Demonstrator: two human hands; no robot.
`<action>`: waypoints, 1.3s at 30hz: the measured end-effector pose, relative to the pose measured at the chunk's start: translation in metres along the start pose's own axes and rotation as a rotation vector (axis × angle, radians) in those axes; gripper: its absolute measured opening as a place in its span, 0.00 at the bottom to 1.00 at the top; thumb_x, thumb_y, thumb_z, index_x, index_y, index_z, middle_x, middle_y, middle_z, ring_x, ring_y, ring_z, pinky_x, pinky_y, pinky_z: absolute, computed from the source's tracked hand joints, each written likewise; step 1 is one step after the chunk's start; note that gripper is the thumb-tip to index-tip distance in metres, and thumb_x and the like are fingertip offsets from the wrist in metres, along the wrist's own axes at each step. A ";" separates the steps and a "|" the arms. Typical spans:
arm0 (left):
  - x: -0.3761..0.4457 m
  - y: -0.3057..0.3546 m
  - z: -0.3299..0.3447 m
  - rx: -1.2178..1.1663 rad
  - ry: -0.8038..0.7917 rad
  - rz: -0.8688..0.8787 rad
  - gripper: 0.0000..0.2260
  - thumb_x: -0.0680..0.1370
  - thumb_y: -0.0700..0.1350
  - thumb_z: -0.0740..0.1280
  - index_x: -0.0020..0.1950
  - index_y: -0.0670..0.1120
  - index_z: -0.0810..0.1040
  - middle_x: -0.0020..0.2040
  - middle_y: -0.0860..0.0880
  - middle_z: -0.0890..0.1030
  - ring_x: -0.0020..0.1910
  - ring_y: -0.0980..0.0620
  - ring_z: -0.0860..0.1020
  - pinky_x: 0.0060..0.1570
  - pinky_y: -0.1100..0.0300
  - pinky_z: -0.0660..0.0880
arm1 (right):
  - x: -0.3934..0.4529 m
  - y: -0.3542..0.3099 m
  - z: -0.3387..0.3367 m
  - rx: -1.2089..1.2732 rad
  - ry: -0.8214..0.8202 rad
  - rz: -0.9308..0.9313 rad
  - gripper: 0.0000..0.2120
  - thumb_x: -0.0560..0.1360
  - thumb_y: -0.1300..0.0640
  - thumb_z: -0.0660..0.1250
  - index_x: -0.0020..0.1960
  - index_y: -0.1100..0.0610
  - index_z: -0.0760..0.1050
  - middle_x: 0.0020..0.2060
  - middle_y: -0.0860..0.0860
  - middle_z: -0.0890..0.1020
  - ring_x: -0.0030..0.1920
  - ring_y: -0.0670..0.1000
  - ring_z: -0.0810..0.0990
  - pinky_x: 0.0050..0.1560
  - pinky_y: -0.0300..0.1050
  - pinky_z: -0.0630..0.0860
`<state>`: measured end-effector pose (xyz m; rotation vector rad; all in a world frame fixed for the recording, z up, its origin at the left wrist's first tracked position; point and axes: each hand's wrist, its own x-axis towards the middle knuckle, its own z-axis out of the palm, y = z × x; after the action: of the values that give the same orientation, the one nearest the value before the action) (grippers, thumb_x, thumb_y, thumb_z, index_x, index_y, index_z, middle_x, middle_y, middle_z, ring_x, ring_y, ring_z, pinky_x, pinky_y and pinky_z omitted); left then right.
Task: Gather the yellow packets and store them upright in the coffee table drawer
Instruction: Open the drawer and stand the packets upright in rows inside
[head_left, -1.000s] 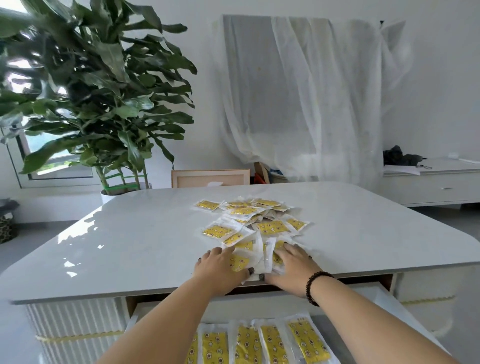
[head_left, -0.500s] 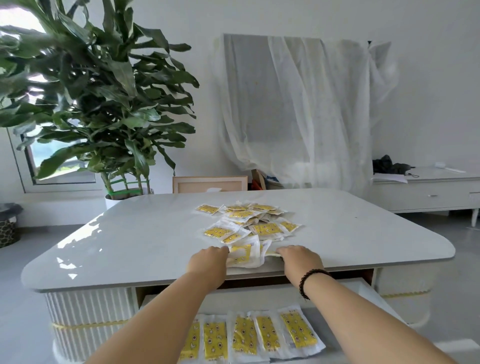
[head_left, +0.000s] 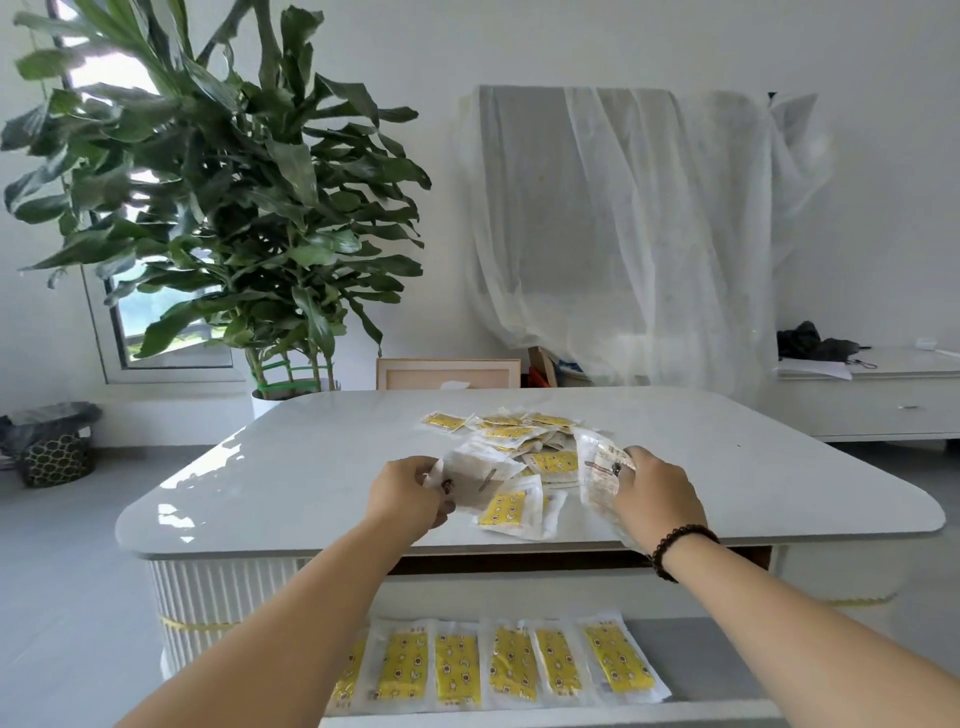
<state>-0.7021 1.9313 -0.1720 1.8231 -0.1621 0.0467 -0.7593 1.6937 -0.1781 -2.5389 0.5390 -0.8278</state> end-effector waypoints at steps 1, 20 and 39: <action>-0.005 0.003 0.000 -0.052 -0.008 -0.009 0.11 0.77 0.32 0.61 0.41 0.43 0.80 0.43 0.42 0.81 0.43 0.43 0.82 0.51 0.50 0.80 | -0.003 -0.004 -0.003 0.076 0.011 -0.002 0.11 0.79 0.59 0.54 0.53 0.57 0.74 0.42 0.56 0.80 0.41 0.57 0.76 0.39 0.46 0.75; -0.063 0.038 -0.011 -0.335 -0.271 -0.220 0.14 0.74 0.45 0.72 0.51 0.35 0.80 0.42 0.42 0.84 0.37 0.50 0.83 0.35 0.60 0.81 | -0.069 -0.039 -0.042 0.067 0.193 -1.255 0.20 0.77 0.67 0.52 0.59 0.62 0.79 0.53 0.54 0.83 0.55 0.53 0.82 0.57 0.44 0.78; -0.060 0.025 -0.029 -0.400 -0.024 -0.064 0.03 0.77 0.39 0.68 0.48 0.41 0.81 0.39 0.43 0.86 0.35 0.47 0.84 0.38 0.53 0.83 | -0.059 -0.035 -0.033 1.032 -0.290 0.318 0.13 0.73 0.65 0.55 0.33 0.63 0.73 0.23 0.53 0.70 0.24 0.51 0.67 0.21 0.36 0.63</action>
<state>-0.7638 1.9582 -0.1475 1.4288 -0.1204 -0.0502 -0.8162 1.7430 -0.1638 -1.5261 0.2846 -0.4245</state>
